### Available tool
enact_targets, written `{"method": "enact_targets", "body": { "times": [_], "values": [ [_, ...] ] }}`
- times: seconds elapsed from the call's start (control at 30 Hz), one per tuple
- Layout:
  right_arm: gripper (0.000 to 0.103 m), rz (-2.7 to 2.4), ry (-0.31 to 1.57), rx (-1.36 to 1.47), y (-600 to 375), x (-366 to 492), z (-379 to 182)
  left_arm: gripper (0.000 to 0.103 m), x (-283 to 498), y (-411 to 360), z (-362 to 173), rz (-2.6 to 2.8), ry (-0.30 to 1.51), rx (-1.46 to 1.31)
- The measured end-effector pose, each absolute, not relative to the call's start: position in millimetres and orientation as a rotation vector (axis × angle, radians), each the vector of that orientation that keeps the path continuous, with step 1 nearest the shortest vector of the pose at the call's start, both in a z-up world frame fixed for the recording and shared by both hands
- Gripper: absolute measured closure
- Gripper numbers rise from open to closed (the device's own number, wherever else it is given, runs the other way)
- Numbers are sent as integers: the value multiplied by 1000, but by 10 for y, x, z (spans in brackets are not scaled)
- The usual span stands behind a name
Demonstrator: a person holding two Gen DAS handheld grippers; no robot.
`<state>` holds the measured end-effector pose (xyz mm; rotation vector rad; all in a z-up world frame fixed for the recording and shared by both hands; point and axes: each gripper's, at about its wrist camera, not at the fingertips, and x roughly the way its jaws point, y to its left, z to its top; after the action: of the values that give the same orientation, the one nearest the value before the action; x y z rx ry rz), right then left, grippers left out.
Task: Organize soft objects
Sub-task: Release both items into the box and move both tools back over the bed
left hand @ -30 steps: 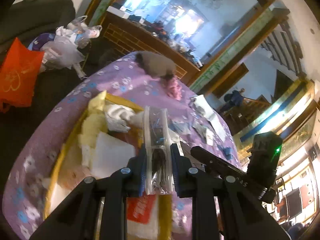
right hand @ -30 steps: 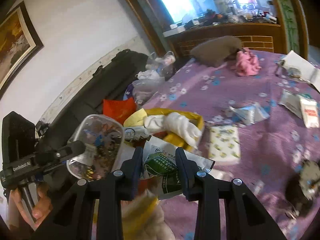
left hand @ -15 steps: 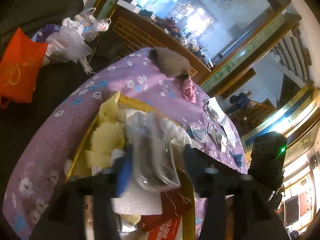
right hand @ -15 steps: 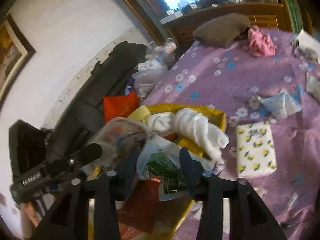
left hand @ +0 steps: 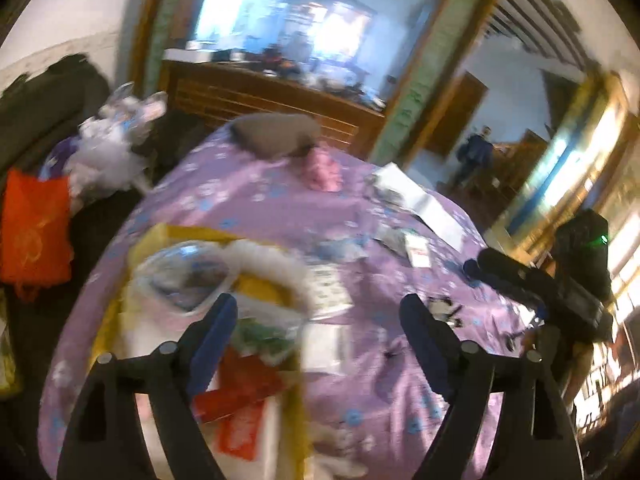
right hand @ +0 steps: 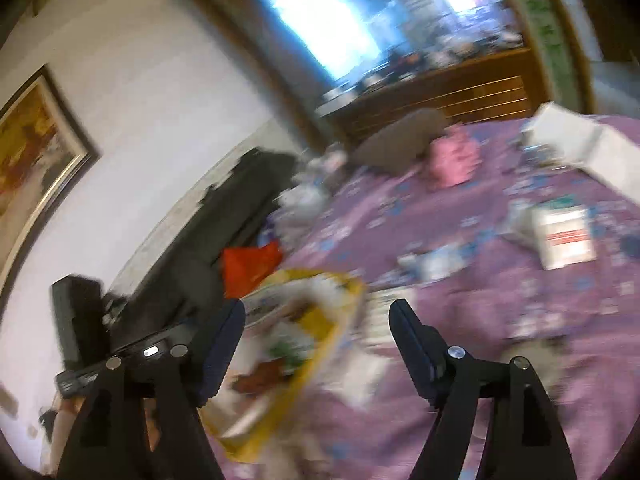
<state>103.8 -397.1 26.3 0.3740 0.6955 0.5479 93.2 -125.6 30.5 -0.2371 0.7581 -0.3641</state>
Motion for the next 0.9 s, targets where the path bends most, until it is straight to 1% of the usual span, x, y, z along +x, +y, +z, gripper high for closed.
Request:
{"method": "enact_targets", "body": {
  "times": [0.1, 0.27, 0.33, 0.57, 0.67, 0.77, 0.8, 0.9],
  "values": [
    [23, 475, 706, 388, -4401, 1121, 188, 18, 1138, -1617, 177, -410, 819, -174],
    [23, 418, 756, 485, -4919, 1338, -177, 19, 1726, -2098, -312, -393, 1034, -117],
    [23, 429, 767, 540, -5009, 1396, -298, 19, 1892, -2205, -432, -346, 1068, -96],
    [23, 416, 776, 571, -5085, 1388, -370, 20, 2313, -2501, -796, -300, 1210, -90],
    [23, 402, 792, 590, -5112, 1397, -440, 28, 2404, -2569, -947, -241, 1266, -47],
    [23, 382, 789, 571, -5105, 1389, -444, 41, 2469, -2531, -950, -172, 1246, -28],
    [23, 380, 783, 568, -5111, 1381, -434, 43, 2493, -2482, -953, -151, 1245, -44],
    [23, 377, 778, 590, -5179, 1388, -450, 44, 2466, -2395, -1007, -147, 1264, -58]
  ]
}}
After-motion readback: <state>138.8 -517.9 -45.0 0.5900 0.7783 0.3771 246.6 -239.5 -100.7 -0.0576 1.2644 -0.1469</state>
